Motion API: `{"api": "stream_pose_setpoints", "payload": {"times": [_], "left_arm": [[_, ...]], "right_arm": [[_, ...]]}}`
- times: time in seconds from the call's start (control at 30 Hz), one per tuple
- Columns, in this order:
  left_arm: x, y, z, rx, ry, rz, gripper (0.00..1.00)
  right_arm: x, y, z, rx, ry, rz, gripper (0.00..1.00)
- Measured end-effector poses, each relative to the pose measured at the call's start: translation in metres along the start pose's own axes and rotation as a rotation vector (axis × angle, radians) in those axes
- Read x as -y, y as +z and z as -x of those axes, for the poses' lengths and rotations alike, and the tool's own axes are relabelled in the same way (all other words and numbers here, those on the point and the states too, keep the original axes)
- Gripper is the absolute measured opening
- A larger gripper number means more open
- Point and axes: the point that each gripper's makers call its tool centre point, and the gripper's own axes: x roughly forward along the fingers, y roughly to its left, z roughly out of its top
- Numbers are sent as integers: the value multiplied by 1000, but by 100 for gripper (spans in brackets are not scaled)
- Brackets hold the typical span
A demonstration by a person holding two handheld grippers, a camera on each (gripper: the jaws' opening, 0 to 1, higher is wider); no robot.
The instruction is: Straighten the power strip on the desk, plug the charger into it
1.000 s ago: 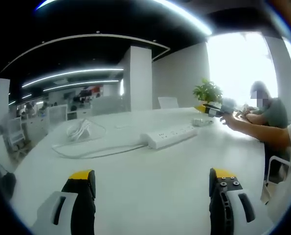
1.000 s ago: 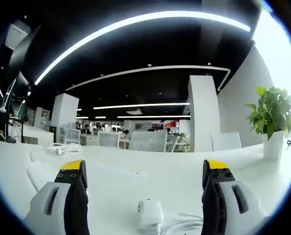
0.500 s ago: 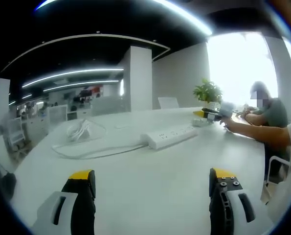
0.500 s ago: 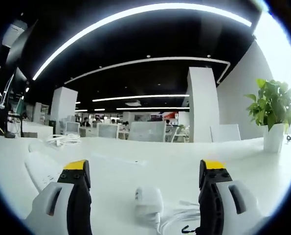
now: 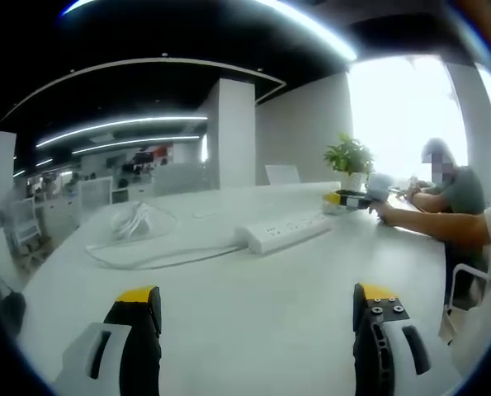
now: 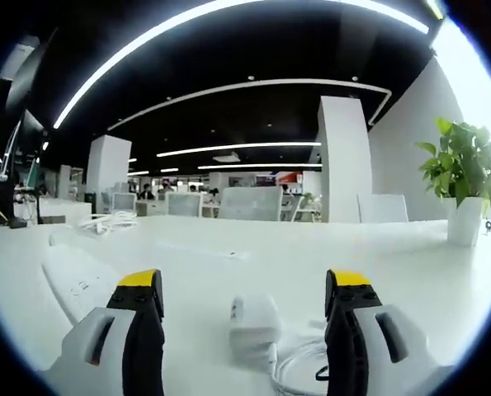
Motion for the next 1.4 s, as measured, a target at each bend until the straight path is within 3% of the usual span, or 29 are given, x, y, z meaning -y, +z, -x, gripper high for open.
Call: {"api": "stream_pose_setpoints", "payload": {"times": [0.4,0.57,0.73,1.4], "left_arm": [[-2,2,1,7,5,-1,99],[-2,2,1,7,3,-4,99],[-2,2,1,8,5,-3,99],[0,1,4,7,6,-3,99]], "right_arm": [[4,-12,2,-69,-34,11,69],[5,-16,1,-84,-40,-2,74],[3,-16,1,-87,-36,10,73],[5,-24,5,-146,-40,-24,54]]}}
